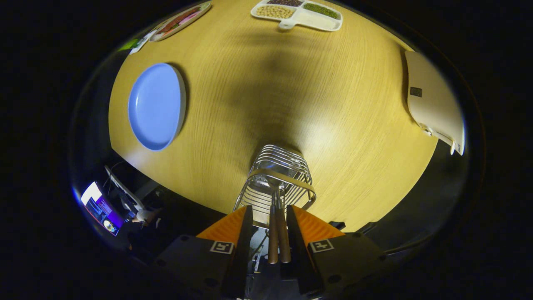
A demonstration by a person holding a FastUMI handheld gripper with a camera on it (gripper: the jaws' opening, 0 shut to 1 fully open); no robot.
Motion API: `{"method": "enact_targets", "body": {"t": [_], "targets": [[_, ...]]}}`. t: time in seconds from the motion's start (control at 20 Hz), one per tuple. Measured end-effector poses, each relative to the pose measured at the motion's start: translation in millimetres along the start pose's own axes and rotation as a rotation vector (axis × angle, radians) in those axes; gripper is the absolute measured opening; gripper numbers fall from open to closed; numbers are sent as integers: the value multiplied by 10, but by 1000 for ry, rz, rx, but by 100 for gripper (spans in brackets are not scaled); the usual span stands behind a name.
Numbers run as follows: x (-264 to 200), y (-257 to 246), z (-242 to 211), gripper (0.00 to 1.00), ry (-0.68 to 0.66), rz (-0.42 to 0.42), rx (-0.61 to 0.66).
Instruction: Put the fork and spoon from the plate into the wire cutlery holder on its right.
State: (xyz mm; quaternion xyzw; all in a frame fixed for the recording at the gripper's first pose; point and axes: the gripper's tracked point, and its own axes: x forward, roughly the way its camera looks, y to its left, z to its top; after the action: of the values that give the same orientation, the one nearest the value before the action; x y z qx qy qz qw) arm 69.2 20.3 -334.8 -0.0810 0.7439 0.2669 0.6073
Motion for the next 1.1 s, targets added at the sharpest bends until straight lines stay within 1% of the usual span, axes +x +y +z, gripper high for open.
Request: {"method": "enact_targets", "body": {"t": [0.05,0.15,0.2,0.35,0.4,0.55,0.7,0.9,1.1], "targets": [[-47,24,11,53,-55,13,9],[-142,25,8,71,-170,20,30],[-203,21,-11,84,-231,14,41],[-483,71,-29,93,-433,1,89],[-608,74,-46,100,-502,-11,100],[-895,128,-176,100,-682,-50,145],[-1147,267,-301,100,-851,-63,183],[-1428,401,-491,100,-1026,-135,158],[-1880,692,-589,100,-1239,-152,143]]}}
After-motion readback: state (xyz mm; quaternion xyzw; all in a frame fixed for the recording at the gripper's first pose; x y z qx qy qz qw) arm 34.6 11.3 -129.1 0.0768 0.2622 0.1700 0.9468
